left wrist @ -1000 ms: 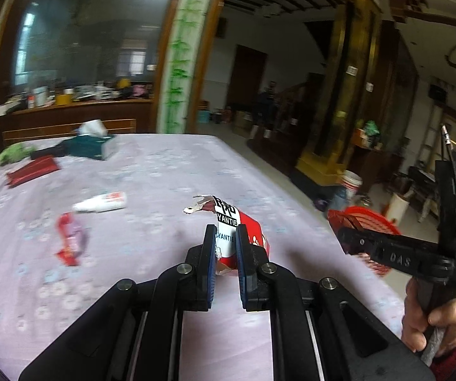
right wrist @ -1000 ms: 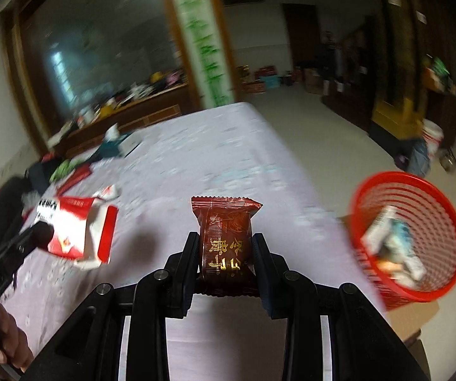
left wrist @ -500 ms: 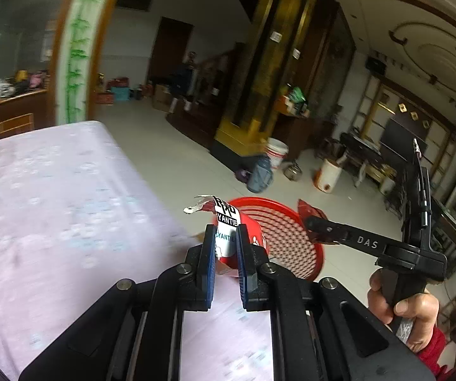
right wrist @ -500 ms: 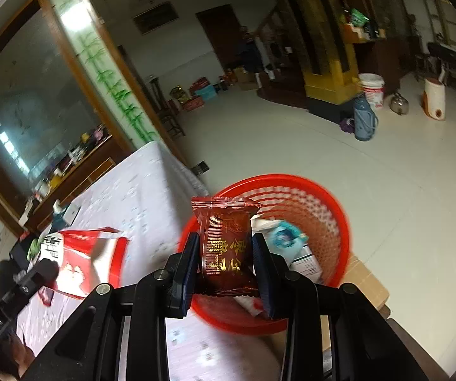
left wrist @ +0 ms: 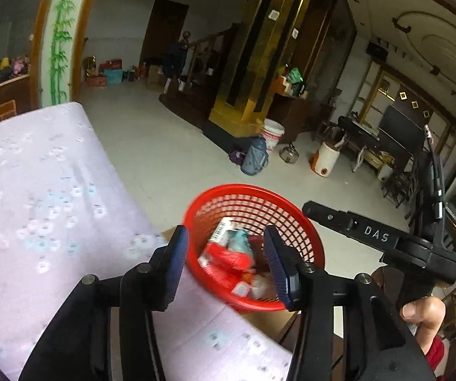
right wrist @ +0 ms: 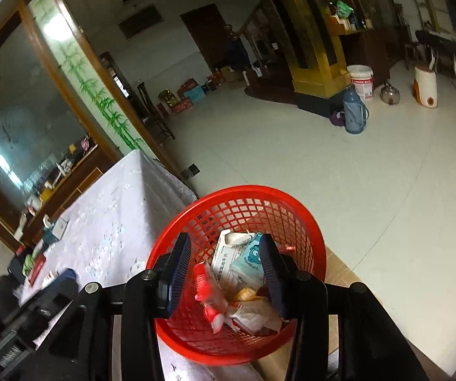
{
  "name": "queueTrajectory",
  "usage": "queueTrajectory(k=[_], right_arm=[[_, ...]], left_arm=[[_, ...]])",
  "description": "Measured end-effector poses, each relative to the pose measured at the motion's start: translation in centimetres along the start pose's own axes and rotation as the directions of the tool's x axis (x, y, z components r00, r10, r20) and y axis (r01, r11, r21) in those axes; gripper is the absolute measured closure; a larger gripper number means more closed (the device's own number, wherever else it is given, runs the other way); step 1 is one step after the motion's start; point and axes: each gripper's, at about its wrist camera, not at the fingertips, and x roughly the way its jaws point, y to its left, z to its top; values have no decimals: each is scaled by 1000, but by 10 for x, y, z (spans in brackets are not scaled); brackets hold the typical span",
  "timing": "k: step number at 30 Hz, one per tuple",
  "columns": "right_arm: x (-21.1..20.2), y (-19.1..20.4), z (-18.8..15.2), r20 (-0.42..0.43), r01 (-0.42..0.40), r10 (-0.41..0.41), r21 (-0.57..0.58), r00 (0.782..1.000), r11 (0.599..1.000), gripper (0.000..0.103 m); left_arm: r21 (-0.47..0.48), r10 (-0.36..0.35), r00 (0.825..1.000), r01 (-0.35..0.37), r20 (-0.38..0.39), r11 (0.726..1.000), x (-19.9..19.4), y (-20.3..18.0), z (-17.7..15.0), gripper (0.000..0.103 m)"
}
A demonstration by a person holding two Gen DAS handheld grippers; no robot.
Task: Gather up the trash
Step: 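Carry both items over the red wastebasket and open both grippers, then return both tools to the table, then grasp the red plastic bag with the left gripper while the right grasps the white spray bottle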
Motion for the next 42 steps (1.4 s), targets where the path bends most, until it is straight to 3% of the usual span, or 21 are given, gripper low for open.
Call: queueTrajectory(k=[4,7,12,15,19,27,29,35,39,42], right_arm=[[0,30,-13,-35,-74,73,-39,997,996,55],[0,65,-28,-68,-124,117,-111,991,986,54],[5,124,-53,-141,-216,190,-197,972,956,45],[10,161,-71,-183,-257,214,-257,960,932,44],[16,203,-95,-257,-324,248,-313,934,893,45],[22,272,-137,-383,-425,275,-392,882,816,45],[21,286,-145,-394,-436,274,-414,877,799,45],[20,301,-156,-406,-447,270,-445,873,776,45],[25,299,-154,-408,-436,255,-449,876,780,45],[26,296,-151,-409,-427,245,-446,879,787,45]], left_arm=[[-12,60,998,-60,23,998,-34,19,-7,47],[-30,119,992,-118,37,993,-59,41,-13,47],[-111,208,977,-201,54,973,-114,86,-33,46],[-169,271,961,-259,56,951,-144,118,-47,45],[-271,357,933,-334,42,903,-181,170,-63,44],[-457,524,851,-473,-19,753,-247,281,-88,40],[-512,524,851,-467,-39,721,-254,310,-91,40],[-625,479,872,-429,-99,652,-238,375,-89,40],[-647,434,891,-408,-129,645,-213,393,-87,41],[-629,438,885,-431,-157,647,-197,399,-87,41]])
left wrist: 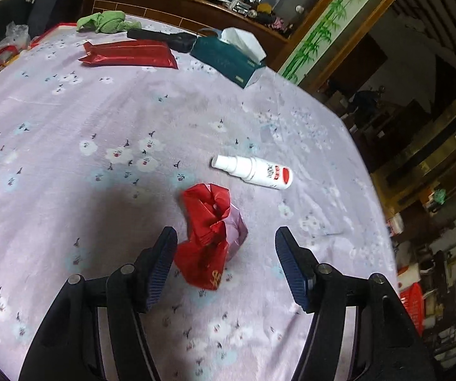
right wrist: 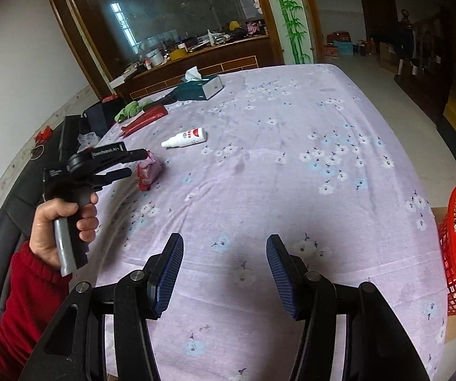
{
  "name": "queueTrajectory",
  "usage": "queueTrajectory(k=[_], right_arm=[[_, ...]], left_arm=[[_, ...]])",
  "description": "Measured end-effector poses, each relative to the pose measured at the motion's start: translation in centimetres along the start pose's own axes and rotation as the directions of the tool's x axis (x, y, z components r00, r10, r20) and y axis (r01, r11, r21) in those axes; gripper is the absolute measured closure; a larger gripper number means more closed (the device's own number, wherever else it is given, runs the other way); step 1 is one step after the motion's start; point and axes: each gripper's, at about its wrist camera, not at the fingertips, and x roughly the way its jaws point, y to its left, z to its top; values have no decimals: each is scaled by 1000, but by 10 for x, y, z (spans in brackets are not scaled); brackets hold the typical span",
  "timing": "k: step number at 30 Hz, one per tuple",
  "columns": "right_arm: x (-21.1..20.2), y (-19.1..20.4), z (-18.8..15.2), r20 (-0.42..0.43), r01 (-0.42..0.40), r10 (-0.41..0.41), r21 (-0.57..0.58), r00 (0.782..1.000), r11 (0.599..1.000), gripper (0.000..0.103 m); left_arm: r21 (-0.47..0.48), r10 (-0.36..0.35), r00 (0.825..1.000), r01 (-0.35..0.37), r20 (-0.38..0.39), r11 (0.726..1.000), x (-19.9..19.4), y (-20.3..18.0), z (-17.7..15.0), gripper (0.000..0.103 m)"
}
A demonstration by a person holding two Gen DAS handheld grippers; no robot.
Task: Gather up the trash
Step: 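Grasp the red plastic bag with the left gripper while the right grasps the white spray bottle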
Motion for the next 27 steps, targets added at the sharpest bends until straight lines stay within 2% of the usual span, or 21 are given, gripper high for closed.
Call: queueTrajectory(k=[6,9,12,15,20,27], right_arm=[[4,3,9,-14,-4,4,-2,1000,1000,45],[8,11,19,-17,-11,11,-17,1000,1000,44],[17,22,36,-21,-27,27,-43,999,999,44],[37,34,61,-43,-48,45,-70,998,996,44],[99,56,109,-96,-97,84,-137,992,986,44],[205,66,161,-134,-109,97,-79,986,991,45]], left_arm=[[24,30,999,-29,-21,999,23,4,-3,41],[34,7,1000,-6,-24,999,30,8,-4,61],[51,10,1000,-11,3,999,25,9,-7,64],[53,11,998,-14,64,998,10,15,-8,64],[19,62,985,-66,162,998,-6,35,-5,64],[-12,101,981,-100,167,995,-6,44,-3,64]])
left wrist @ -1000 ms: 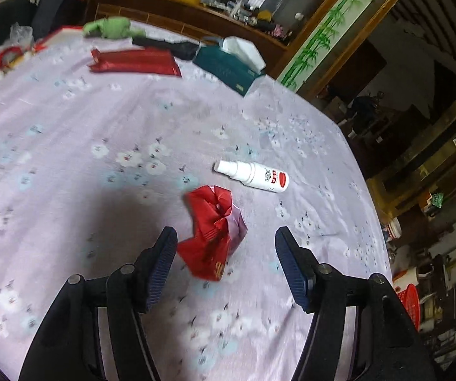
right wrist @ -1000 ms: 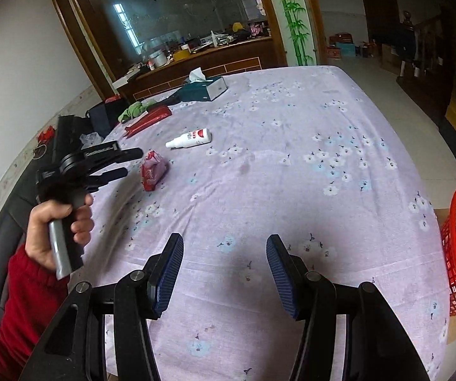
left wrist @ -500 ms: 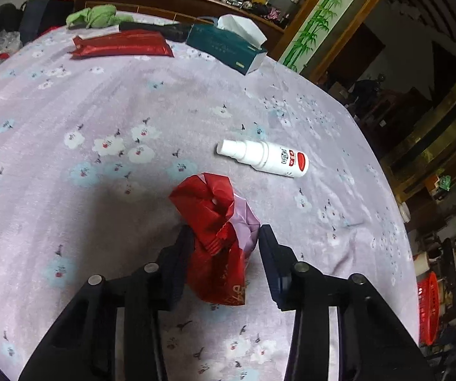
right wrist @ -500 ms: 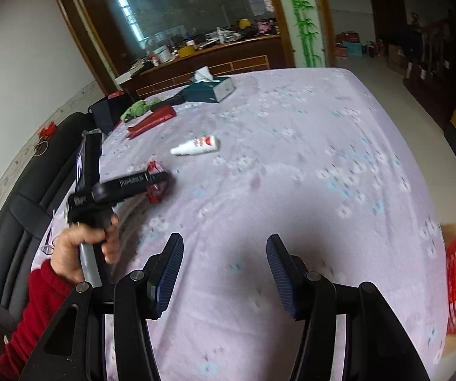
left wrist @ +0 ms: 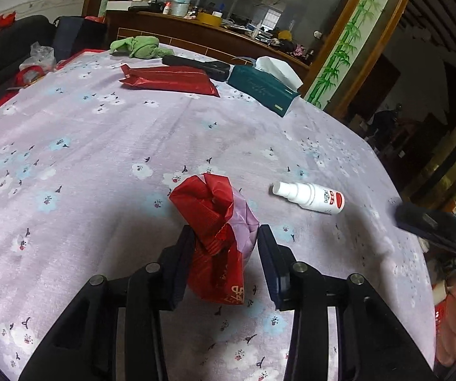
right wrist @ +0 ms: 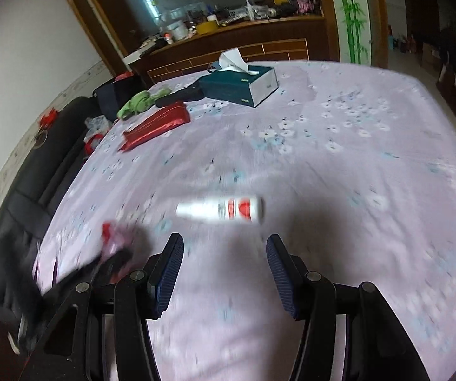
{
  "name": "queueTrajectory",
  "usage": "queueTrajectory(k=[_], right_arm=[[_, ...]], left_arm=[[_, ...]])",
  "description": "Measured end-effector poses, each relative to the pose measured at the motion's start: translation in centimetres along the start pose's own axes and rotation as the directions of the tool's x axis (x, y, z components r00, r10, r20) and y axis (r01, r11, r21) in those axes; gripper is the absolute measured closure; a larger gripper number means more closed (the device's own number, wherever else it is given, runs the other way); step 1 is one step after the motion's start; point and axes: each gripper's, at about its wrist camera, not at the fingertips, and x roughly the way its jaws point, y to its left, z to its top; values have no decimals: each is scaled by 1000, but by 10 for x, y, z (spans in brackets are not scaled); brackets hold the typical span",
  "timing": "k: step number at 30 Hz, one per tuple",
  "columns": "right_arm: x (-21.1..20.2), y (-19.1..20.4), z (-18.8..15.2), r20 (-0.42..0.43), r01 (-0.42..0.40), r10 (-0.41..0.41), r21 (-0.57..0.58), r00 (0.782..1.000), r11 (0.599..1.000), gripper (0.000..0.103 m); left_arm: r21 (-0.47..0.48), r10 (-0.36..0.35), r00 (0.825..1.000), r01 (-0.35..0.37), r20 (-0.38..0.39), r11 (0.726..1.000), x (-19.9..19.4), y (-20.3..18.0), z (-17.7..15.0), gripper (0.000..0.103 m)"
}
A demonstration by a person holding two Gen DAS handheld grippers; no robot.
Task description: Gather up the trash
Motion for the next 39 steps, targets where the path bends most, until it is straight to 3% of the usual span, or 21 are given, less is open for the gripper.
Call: queueTrajectory(k=[5,9,18,22,25,27,33,39], right_arm=[[46,-1,34,9,25,-25,-1,1000,1000,44],[70,-5,47,-35,5,-5,2,999,1000,44],[86,2,28,-195,-111,96,-68,976,992,44],[86,21,12,-199,-39,8,-152,980,988,47],[89,30,6,-181,31,-66,-190,981,981,66],[87,31,3,-169,55,-85,-176,982,983,68],[46,34,-24,-93,118,-131,-132,987,984,71],[-39,28,-79,20,181,-180,-71,984,981,71]], left_arm=[[-18,19,1000,-19,-22,1000,7,5,1,64],[-9,26,999,-27,-24,1000,9,4,1,64],[-9,36,999,-36,-30,999,11,5,1,64],[-9,39,999,-39,-30,999,13,6,1,64],[-1,42,999,-42,-27,999,13,6,1,64],[0,41,999,-41,-26,999,13,6,1,64],[22,44,999,-43,-22,999,13,1,1,64],[121,25,999,-30,35,992,-1,-26,-5,64]])
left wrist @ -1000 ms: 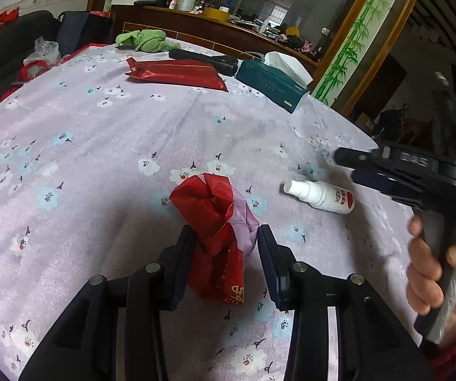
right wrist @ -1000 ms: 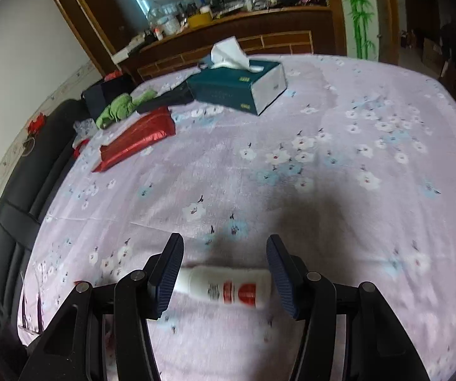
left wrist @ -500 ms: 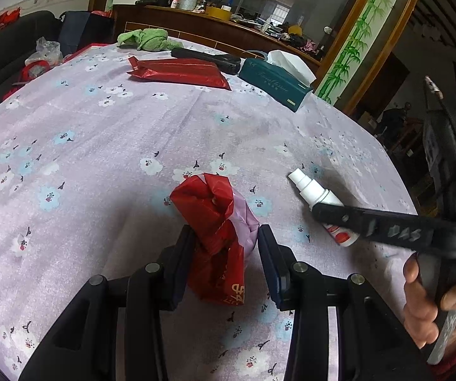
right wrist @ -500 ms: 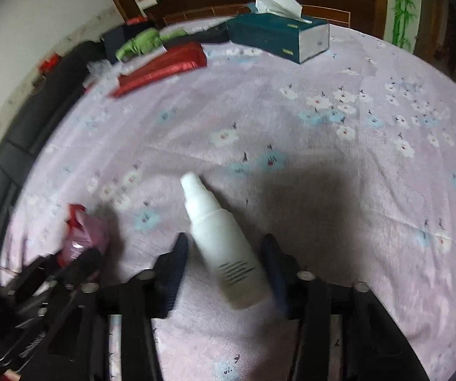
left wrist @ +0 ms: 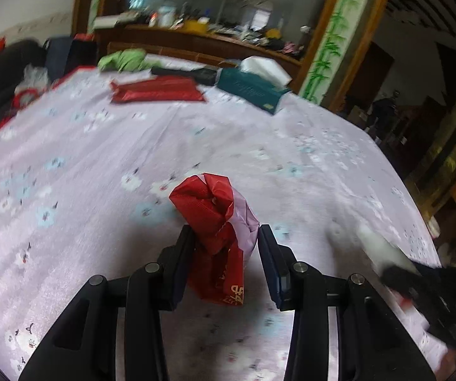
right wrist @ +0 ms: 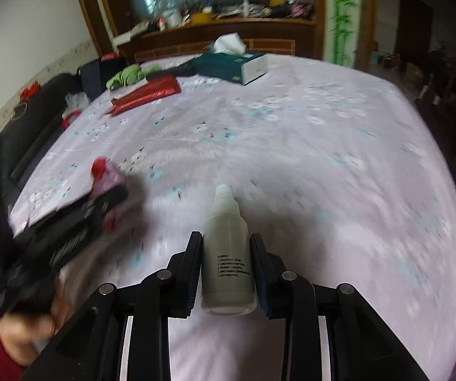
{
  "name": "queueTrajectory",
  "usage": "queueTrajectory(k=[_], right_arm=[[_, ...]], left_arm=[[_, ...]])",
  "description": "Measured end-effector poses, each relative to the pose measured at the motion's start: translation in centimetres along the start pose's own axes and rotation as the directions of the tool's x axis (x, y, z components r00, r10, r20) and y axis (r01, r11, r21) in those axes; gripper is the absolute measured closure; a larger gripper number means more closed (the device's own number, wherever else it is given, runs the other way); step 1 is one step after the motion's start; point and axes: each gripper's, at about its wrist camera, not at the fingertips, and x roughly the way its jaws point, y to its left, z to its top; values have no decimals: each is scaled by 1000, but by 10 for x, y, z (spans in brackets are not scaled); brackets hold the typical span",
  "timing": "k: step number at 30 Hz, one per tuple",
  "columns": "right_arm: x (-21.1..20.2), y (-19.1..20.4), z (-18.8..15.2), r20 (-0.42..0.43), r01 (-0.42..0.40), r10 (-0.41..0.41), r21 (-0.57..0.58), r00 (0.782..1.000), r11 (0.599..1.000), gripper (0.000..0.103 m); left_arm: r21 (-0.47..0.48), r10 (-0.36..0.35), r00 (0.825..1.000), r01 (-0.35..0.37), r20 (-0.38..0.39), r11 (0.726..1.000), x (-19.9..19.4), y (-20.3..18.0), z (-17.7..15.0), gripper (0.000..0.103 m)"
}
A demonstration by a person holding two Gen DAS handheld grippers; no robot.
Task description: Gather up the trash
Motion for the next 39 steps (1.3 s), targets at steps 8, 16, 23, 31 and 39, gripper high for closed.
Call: queueTrajectory(k=[8,16,23,31,39], right_arm=[[-86,-39,-83,79,-17,5,151,997,988,71],[-139,-51,-125,207,-10,-32,199,978,980,71],[-148,-51,-138,245,-13,-35,191,969,982,71],[-150,-58,-149,251,2,-53,200,967,980,71],[-148,-64,-152,241,4,-59,223,969,975,71]], left_arm=[[83,-87,996,85,22,993,-32,-37,-5,64],[174,-167,985,160,30,972,-95,-79,-50,64],[259,-139,987,115,75,959,-128,-112,-91,64],[346,-67,991,22,119,938,-129,-134,-113,64],[367,-52,992,5,119,930,-125,-139,-118,64]])
